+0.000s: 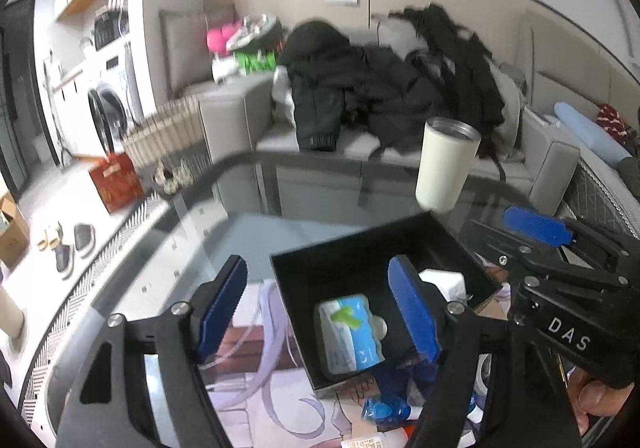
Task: Organize rigid objects
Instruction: 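Open both grippers to release the items and withdraw from the box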
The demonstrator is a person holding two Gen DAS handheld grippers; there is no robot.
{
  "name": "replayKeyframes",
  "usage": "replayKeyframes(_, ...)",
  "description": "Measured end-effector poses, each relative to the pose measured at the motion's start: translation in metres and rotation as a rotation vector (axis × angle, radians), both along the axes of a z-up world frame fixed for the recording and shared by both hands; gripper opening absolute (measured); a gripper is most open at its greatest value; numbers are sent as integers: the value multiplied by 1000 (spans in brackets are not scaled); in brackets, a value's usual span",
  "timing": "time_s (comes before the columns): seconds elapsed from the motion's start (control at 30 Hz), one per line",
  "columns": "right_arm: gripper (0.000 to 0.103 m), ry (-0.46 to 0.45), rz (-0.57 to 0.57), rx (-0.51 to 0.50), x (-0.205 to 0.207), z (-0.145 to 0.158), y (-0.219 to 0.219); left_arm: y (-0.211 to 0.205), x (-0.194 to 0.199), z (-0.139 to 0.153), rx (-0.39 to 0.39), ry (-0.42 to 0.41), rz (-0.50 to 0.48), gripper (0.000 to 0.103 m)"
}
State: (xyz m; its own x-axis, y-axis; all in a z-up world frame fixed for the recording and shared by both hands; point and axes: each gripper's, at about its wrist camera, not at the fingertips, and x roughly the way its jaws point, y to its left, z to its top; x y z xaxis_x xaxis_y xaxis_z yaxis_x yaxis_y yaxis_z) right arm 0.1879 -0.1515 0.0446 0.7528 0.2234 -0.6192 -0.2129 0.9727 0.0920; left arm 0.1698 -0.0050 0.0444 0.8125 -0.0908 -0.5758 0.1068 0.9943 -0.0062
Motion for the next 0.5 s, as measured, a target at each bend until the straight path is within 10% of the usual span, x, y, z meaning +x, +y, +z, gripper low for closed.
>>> replayKeyframes(0.3, 55, -268, -8, 32, -65, 41, -1, 15, -55, 23, -80, -172, 39, 77)
replayKeyframes(0.5, 96, -499, -24, 59, -124, 59, -8, 27, -94, 37, -78, -317, 119, 99)
